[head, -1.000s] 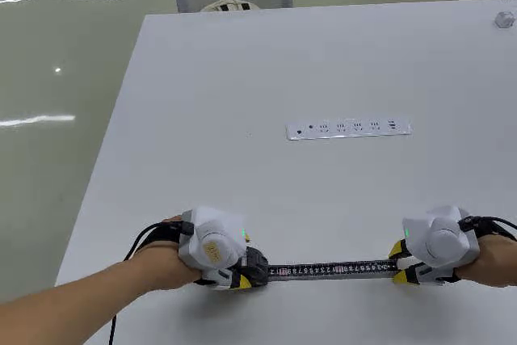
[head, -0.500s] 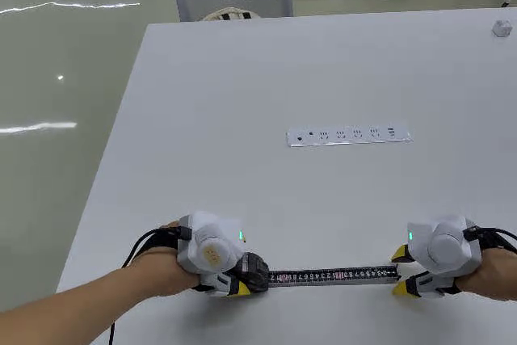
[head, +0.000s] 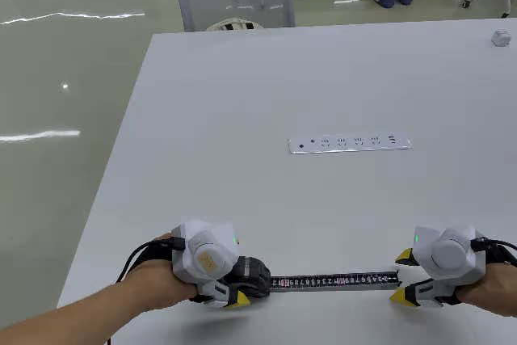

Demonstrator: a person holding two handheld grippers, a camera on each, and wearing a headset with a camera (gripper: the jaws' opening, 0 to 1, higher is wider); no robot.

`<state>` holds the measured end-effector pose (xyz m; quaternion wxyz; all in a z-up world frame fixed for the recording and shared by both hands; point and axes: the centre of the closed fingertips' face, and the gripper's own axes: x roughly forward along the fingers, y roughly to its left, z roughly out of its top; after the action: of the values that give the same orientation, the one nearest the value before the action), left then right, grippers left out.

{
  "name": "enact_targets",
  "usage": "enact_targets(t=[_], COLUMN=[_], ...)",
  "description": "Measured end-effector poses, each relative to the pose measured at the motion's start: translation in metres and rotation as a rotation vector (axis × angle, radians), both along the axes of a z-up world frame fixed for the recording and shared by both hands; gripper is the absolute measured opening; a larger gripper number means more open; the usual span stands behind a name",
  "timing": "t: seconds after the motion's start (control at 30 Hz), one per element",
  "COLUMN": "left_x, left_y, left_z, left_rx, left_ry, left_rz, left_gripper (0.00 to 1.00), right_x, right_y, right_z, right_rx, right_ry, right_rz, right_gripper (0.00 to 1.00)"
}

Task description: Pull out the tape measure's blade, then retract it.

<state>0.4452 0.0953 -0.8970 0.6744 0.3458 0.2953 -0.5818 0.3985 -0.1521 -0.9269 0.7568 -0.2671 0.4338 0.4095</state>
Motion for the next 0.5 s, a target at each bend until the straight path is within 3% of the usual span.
enact_targets(t=[0.27,0.5], left_x=[0.0042,0.0047], left_y=[0.0047,0.0060], left_z=[0.0046,0.0092], left_rx=[-0.024,-0.037], left_ry=[-0.002,-0.016], left_rz=[0.092,0.147], left_gripper=[0.65,0.71], right_x=[0.0005,-0.0011], right_y=[-0.0012,-0.0044], right_z=[0.0050,0.0096], right_rx=[0.037,0.091], right_ry=[-0.013,-0.011], right_rz=[-0.086,-0.216], right_gripper=[0.53,0.59])
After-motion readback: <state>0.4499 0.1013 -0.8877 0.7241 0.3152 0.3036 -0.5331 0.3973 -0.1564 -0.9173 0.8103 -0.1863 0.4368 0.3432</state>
